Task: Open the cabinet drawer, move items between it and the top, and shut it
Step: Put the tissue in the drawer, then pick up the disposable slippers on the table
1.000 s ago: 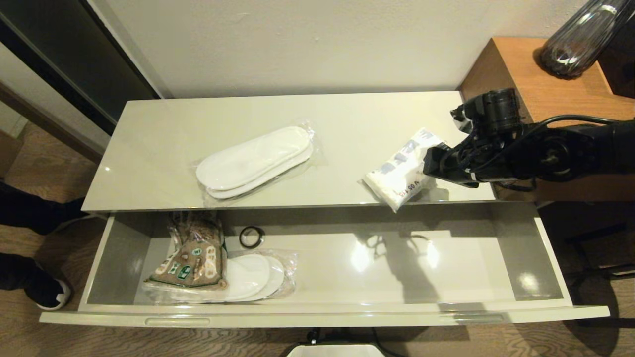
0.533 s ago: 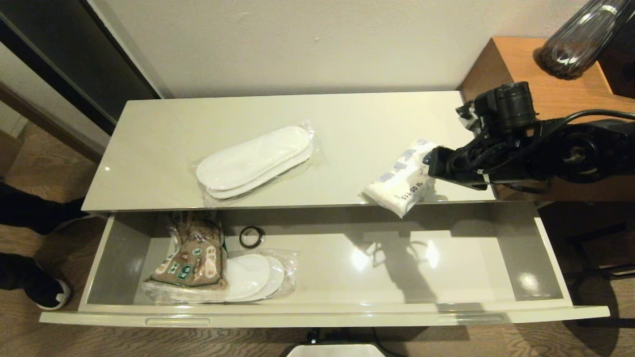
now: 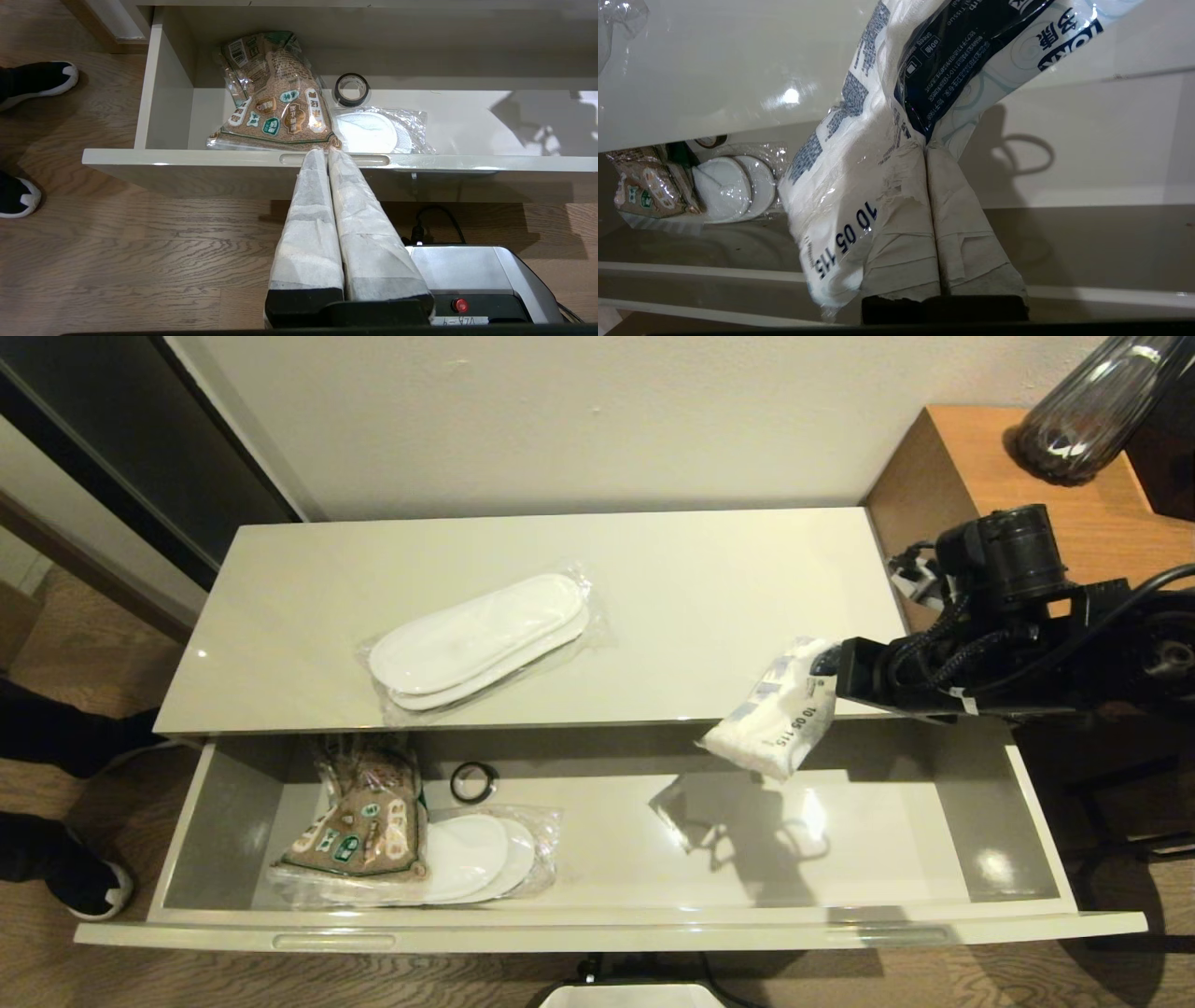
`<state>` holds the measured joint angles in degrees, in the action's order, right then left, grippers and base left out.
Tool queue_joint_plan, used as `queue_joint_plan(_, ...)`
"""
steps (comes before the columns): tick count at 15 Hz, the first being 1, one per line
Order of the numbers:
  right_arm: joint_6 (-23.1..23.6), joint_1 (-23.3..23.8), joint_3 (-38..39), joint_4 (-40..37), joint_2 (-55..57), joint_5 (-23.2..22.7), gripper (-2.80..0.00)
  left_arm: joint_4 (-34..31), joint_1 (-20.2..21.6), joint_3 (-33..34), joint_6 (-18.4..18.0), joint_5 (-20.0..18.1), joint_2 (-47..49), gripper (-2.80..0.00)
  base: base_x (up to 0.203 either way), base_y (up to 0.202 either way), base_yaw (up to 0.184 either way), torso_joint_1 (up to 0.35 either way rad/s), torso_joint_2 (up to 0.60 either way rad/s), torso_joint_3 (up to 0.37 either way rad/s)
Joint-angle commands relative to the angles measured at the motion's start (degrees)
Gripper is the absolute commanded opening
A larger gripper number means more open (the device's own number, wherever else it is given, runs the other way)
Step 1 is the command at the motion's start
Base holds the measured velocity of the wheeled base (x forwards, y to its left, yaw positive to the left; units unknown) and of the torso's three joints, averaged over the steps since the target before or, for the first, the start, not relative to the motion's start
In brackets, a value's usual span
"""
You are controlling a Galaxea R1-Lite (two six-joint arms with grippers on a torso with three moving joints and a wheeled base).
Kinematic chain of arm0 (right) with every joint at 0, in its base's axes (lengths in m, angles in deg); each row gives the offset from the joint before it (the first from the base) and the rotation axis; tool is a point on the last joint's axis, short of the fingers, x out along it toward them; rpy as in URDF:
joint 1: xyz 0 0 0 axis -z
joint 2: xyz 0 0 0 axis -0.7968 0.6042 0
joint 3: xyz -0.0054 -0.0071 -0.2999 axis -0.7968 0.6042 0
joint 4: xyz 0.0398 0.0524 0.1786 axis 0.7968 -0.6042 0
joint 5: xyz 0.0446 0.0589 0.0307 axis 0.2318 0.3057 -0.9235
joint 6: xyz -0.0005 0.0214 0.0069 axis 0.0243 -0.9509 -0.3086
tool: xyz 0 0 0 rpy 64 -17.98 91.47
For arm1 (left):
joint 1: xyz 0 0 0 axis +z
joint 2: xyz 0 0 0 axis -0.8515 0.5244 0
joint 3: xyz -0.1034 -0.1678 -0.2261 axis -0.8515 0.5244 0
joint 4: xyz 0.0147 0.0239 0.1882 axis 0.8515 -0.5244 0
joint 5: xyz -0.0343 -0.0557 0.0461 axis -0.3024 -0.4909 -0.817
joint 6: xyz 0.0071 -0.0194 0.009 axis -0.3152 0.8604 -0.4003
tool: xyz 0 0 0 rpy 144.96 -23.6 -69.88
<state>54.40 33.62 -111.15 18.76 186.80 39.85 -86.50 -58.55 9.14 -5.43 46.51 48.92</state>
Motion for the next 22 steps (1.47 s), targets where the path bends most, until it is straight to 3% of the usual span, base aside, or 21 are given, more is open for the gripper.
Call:
queue_joint_plan(1,-0.2,-0.3,4.3,0.0,-4.5,0.0,-2.80,0.0,0.0,0.0,0.0,0.1,0.0,-2.80,0.000,0.000,0.000,0.000,0.00,0.000)
queue_joint_plan(8,-0.8,-2.0,21.2,0.7,-13.7,0.1,-2.80,0.0,0.0,0.0,0.0,0.0,0.0,-2.80,0.000,0.000,0.000,0.000,0.00,0.000)
queue_joint_plan(22,-0.1,-4.4,21.5,0.9,-16.1,-0.2,-2.80,0.0,0.0,0.0,0.0,0.0,0.0,-2.80,0.000,0.000,0.000,0.000,0.00,0.000)
